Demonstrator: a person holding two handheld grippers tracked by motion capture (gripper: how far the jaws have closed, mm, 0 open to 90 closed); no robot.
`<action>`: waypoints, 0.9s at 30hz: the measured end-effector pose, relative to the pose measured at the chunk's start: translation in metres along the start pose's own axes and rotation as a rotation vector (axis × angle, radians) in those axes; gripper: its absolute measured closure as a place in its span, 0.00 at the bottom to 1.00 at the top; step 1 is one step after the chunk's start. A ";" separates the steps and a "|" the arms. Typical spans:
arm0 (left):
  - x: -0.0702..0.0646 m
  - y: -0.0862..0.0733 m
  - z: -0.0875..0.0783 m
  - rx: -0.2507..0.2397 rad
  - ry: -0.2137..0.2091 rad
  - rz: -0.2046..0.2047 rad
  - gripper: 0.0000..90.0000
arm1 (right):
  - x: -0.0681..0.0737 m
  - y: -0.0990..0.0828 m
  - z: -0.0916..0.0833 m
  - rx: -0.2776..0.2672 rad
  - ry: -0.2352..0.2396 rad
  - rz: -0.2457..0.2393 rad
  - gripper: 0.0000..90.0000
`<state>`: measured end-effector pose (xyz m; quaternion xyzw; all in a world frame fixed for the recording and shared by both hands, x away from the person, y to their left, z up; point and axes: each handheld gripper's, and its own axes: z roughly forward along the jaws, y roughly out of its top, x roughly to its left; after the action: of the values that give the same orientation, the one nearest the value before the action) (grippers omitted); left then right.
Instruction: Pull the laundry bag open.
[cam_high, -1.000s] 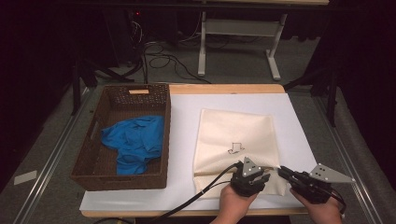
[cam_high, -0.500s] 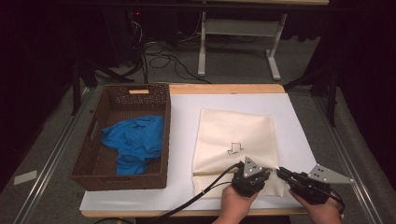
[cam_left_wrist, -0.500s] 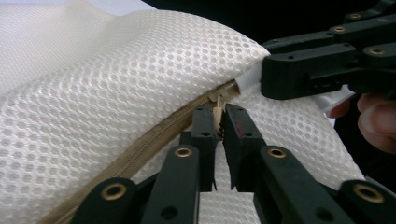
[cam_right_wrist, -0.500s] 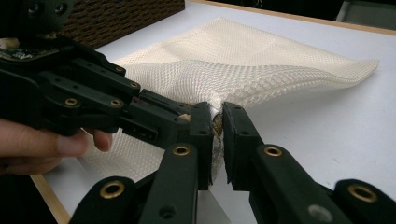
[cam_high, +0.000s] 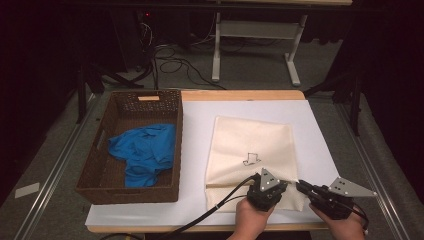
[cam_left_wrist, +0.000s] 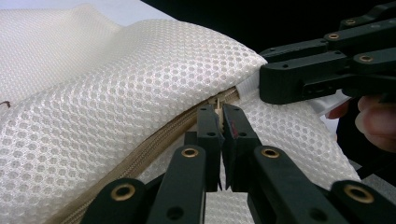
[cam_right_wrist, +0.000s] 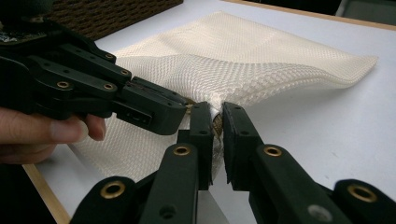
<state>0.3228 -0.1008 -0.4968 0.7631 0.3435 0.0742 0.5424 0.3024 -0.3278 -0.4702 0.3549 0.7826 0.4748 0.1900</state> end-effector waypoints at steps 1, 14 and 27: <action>0.000 0.000 0.000 0.001 0.001 0.001 0.96 | 0.000 0.000 0.000 0.000 -0.002 -0.004 0.94; -0.007 -0.002 -0.006 0.001 -0.014 0.039 0.96 | -0.001 -0.001 0.000 0.001 -0.029 -0.009 0.94; 0.001 -0.004 -0.004 0.014 0.020 0.007 0.96 | 0.006 -0.001 0.003 0.019 -0.013 -0.027 0.94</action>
<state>0.3199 -0.0969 -0.4990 0.7671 0.3467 0.0812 0.5336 0.2998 -0.3220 -0.4719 0.3494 0.7904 0.4624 0.1981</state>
